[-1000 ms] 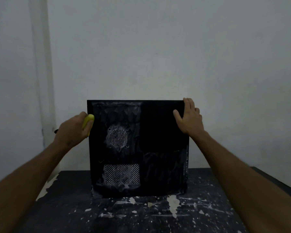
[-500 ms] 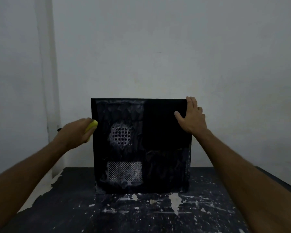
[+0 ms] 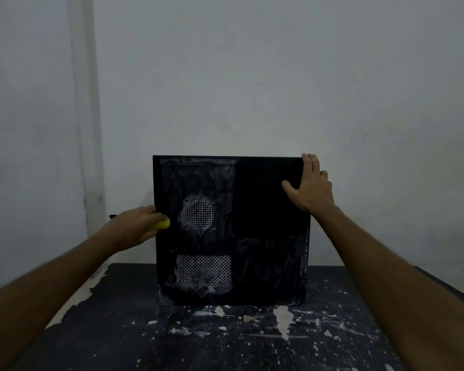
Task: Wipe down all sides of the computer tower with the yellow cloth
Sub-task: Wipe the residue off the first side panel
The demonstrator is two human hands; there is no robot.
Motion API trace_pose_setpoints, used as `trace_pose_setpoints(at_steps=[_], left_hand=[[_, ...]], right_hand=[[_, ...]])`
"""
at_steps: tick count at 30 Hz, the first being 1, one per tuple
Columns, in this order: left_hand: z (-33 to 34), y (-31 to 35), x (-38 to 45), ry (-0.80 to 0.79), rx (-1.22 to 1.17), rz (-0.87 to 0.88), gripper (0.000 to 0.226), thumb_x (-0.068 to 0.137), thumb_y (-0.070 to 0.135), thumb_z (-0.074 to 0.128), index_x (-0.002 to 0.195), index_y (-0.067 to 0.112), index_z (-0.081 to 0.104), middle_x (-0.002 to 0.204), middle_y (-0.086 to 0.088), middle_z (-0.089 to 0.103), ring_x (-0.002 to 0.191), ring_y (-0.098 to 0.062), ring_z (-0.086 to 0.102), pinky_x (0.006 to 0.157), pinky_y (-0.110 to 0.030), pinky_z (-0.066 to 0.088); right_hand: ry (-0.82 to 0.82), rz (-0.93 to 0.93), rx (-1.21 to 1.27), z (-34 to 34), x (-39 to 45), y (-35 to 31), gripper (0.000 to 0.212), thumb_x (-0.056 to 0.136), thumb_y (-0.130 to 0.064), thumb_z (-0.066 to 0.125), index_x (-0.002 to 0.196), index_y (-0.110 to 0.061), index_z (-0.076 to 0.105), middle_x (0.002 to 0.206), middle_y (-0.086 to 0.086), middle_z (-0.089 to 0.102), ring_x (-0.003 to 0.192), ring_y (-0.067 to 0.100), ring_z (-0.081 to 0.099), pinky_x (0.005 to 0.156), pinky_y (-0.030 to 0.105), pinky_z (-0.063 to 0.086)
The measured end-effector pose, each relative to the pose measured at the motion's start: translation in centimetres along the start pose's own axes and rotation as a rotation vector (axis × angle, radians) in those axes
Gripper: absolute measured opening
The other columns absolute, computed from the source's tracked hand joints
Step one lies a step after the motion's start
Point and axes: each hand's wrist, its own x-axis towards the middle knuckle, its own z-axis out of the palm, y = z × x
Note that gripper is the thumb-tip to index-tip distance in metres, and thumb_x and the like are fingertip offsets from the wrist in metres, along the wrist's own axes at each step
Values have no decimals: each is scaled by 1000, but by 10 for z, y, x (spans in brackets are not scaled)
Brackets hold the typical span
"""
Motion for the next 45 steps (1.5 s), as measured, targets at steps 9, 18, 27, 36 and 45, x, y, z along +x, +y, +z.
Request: trace_pose_setpoints(at_steps=[9,18,27,36,45], left_hand=[[10,8,-7,-13,-36,-42,36,99,44,56,116,13,62,104,-5,64,85,-24,65,67,-33,52],[10,14,-2,-9,-25,-61,41,95,48,51,110,13,67,97,-3,64,80,-24,65,63,-35,54],[34,22,-2,86,-125,-162,48,95,57,44,105,16,68,90,1,58,74,-21,61,62,-35,53],[37,31,5,72,-50,-36,45,94,53,49,108,17,71,90,1,59,73,-22,64,58,-30,49],[35,51,21,65,41,68,32,92,46,64,106,18,72,94,-3,67,77,-24,69,59,-31,51]], right_hand=[[-7,11,26,-1,0,0,91,92,-57,56,161,-19,10,169,1,7,135,44,36,106,58,37],[-1,15,23,0,-1,-1,90,92,-57,55,160,-20,11,169,0,7,135,44,36,106,59,36],[-9,13,18,-1,0,0,89,91,-58,54,160,-21,11,168,-2,7,135,44,36,107,59,37],[-4,20,23,1,-1,-1,91,91,-58,55,161,-20,10,169,0,6,136,44,36,107,59,36],[2,13,5,0,-1,0,91,90,-59,55,160,-20,12,168,-1,8,133,45,37,106,59,38]])
